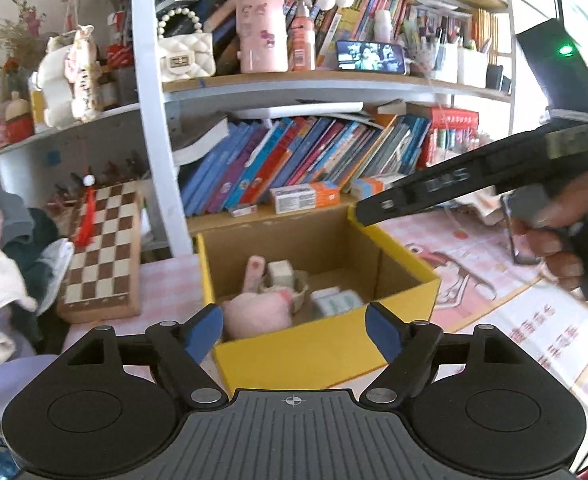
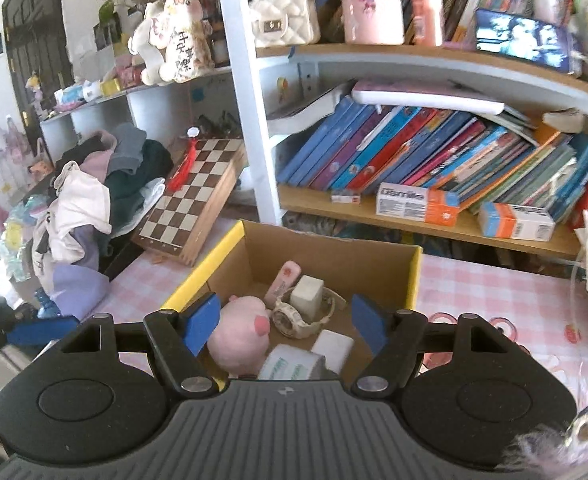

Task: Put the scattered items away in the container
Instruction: 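Move the left gripper to the grey toy car while the right approaches the white charger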

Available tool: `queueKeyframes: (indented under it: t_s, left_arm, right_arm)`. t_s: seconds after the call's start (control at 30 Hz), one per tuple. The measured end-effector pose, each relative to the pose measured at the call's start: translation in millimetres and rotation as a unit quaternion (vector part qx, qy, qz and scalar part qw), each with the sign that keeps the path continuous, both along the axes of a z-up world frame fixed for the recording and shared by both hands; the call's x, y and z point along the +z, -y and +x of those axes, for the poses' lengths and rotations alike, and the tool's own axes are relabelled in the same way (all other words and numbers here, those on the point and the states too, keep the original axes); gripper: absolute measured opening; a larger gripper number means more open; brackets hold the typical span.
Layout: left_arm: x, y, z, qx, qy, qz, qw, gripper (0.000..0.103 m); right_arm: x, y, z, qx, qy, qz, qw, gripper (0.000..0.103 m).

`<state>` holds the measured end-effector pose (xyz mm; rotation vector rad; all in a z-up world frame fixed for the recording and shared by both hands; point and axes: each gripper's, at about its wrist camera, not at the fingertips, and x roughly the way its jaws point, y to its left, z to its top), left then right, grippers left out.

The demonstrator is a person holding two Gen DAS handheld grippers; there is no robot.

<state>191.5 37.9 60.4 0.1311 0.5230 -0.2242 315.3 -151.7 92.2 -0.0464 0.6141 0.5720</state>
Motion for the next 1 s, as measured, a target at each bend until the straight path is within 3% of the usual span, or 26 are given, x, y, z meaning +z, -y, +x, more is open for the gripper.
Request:
queueKeyframes:
  t_s: [0.3, 0.43, 1.0]
  left_arm:
    - [-5.9, -24.9, -31.7, 0.042, 0.012, -0.016, 0.9989, 0.083]
    - [-17.3, -35.8, -42.0, 0.063, -0.001, -0.027, 0.9976, 0.083]
    - [-66.0, -46.8, -77.4, 0.116, -0.044, -0.023, 0.992, 0.083]
  right_arm:
    - [-14.3, 11.9, -51.1, -0.056, 0.041, -0.007, 0.998, 0.075]
    - [-26.8, 9.0, -73.4, -0.069, 0.051, -0.023, 0.996, 0.076]
    - [-91.1, -32.6, -140.8, -0.044, 0.018, -0.074, 0.996, 0.076]
